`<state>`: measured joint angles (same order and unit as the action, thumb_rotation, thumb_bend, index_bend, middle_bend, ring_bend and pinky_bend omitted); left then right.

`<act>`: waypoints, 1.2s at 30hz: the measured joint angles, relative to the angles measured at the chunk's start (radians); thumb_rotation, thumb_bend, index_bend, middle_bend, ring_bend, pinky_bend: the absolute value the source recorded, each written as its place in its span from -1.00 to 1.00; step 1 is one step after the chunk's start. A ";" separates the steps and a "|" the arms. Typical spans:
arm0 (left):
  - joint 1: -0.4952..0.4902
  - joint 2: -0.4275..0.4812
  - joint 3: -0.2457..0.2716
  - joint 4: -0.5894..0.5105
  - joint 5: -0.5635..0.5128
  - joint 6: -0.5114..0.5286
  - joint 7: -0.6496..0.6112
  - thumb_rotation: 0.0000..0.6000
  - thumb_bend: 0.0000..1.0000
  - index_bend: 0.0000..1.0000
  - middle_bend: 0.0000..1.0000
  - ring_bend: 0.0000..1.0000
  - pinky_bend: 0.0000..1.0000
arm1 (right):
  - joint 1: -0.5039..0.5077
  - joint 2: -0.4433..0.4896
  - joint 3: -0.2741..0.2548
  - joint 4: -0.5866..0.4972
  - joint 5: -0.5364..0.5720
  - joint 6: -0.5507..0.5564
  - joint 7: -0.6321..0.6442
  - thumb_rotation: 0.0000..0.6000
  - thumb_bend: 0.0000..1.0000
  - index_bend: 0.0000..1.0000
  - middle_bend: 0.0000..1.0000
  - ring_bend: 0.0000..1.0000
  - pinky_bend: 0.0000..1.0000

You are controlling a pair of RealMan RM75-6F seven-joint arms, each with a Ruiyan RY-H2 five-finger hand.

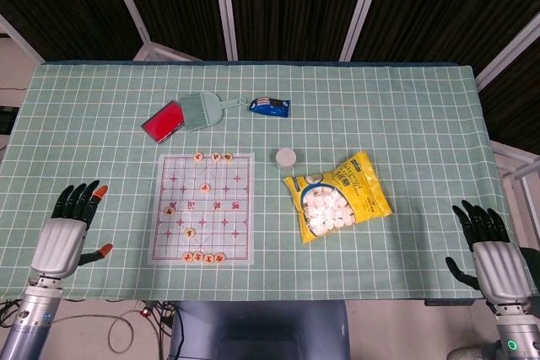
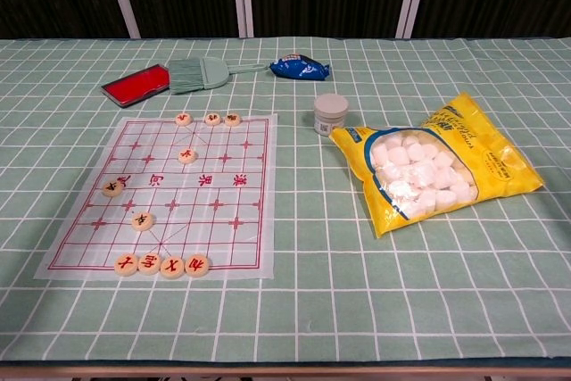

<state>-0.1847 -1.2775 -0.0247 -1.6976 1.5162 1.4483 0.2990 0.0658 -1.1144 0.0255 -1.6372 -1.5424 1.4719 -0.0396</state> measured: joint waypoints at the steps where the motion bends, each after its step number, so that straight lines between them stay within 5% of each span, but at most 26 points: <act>1: -0.001 -0.001 -0.001 -0.001 0.001 0.000 0.004 1.00 -0.96 -1.00 -1.00 -1.00 -0.99 | 0.000 0.000 0.000 0.000 0.000 0.000 0.001 1.00 -0.32 -1.00 -1.00 -1.00 -1.00; 5: -0.006 -0.004 -0.003 -0.006 0.008 -0.002 0.023 1.00 -0.96 -1.00 -1.00 -1.00 -0.94 | 0.000 0.002 0.001 -0.002 0.005 -0.004 0.005 1.00 -0.32 -1.00 -1.00 -1.00 -1.00; 7: -0.010 -0.006 -0.008 -0.011 0.008 -0.004 0.037 1.00 -0.95 -1.00 -0.91 -0.91 -0.72 | 0.001 0.002 0.001 -0.004 0.007 -0.005 0.007 1.00 -0.32 -1.00 -1.00 -1.00 -1.00; 12: -0.025 -0.012 -0.035 -0.020 -0.006 -0.008 0.091 1.00 -0.88 -0.99 0.00 -0.12 0.04 | 0.002 0.003 0.001 -0.006 0.014 -0.013 0.011 1.00 -0.32 -1.00 -1.00 -1.00 -1.00; 15: -0.048 -0.030 -0.069 -0.020 -0.025 -0.015 0.159 1.00 -0.85 -0.85 0.33 0.20 0.39 | 0.003 0.004 0.002 -0.009 0.020 -0.019 0.012 1.00 -0.32 -1.00 -1.00 -1.00 -1.00; 22: -0.151 -0.074 -0.152 -0.035 -0.147 -0.138 0.276 1.00 -0.73 -0.54 0.83 0.66 0.84 | 0.004 0.008 0.006 -0.012 0.034 -0.027 0.023 1.00 -0.32 -1.00 -1.00 -1.00 -1.00; 27: -0.238 -0.120 -0.206 -0.045 -0.298 -0.241 0.367 1.00 -0.71 -0.31 0.99 0.81 0.97 | 0.006 0.010 0.008 -0.016 0.043 -0.037 0.034 1.00 -0.32 -1.00 -1.00 -1.00 -1.00; 36: -0.383 -0.264 -0.260 0.018 -0.528 -0.321 0.543 1.00 -0.67 -0.21 1.00 0.87 1.00 | 0.009 0.018 0.012 -0.022 0.063 -0.052 0.060 1.00 -0.32 -1.00 -1.00 -1.00 -1.00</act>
<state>-0.5674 -1.5413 -0.2845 -1.6794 0.9886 1.1276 0.8419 0.0751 -1.0963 0.0374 -1.6589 -1.4797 1.4197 0.0204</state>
